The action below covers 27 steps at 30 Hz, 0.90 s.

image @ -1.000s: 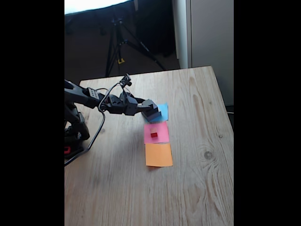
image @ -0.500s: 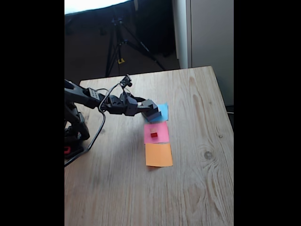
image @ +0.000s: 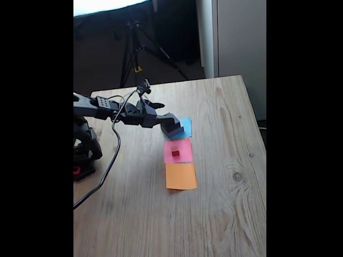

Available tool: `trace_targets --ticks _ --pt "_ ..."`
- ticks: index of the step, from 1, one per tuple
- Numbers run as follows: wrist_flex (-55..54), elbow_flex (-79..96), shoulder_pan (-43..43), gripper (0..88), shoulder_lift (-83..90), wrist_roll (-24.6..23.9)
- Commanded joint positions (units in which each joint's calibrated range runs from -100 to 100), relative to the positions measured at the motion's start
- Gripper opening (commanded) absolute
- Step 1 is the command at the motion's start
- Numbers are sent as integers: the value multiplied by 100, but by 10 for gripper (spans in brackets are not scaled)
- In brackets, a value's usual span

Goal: Tower of hanoi

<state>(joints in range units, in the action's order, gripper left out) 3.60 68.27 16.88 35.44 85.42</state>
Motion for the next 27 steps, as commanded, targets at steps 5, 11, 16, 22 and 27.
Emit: trace_targets --ticks 5,11,16,22,27 --pt "3084 -1727 21 33 1255 -532" --pt "5431 -2827 46 4 1808 -281" --pt "7616 -4782 -180 4 1467 -281" --pt "9041 -7473 -957 4 634 -665" --pt "9632 -8137 -1500 4 748 -465"
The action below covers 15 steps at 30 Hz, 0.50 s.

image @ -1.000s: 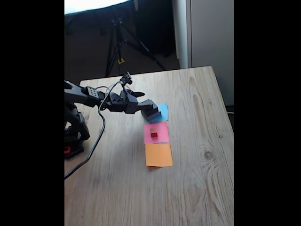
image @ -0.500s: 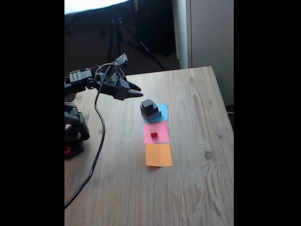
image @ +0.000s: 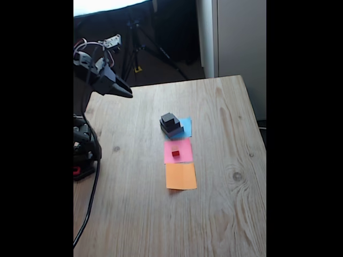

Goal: Tower of hanoi

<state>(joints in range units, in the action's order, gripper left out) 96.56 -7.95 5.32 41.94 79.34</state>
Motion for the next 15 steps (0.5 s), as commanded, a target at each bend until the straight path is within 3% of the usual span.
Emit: trace_targets --ticks 1,10,15 --pt "344 -477 -427 4 197 176" --pt "304 304 -1004 4 552 176" --pt "-319 1886 -1296 4 954 745"
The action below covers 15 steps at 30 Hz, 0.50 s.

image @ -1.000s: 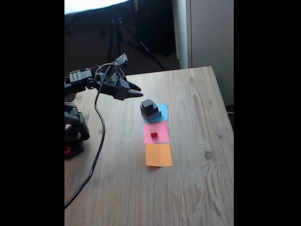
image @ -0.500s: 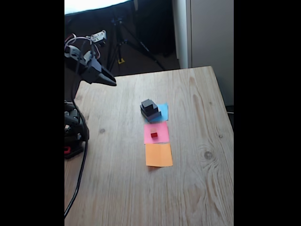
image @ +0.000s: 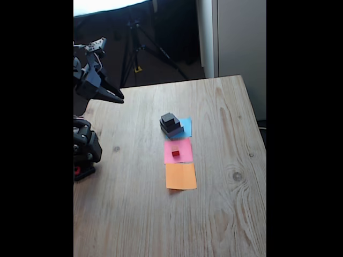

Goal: Tower of hanoi

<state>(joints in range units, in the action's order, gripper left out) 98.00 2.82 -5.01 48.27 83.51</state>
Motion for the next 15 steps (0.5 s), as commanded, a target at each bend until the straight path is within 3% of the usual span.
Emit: trace_targets --ticks 1,7,12,15 --pt "-674 1236 -322 6 457 562" --pt "-1678 2945 -373 65 926 1097" --pt "-2382 3654 -398 191 926 1031" --pt "-3054 4308 -398 254 994 1281"
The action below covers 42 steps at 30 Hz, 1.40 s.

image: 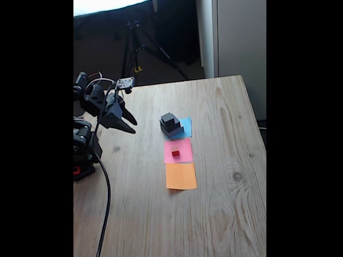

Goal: Tower of hanoi

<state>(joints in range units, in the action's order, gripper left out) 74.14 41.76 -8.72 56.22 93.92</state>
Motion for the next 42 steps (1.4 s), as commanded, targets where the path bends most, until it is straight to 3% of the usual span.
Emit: trace_targets --ticks 1,4,18,33,42 --pt "-975 678 -51 257 260 273" --pt "-2173 1742 -168 268 464 608" --pt "-7661 4633 -302 267 -709 608" --pt "-10494 4924 41 264 -3063 608" --pt "-11497 4460 124 265 -4562 608"
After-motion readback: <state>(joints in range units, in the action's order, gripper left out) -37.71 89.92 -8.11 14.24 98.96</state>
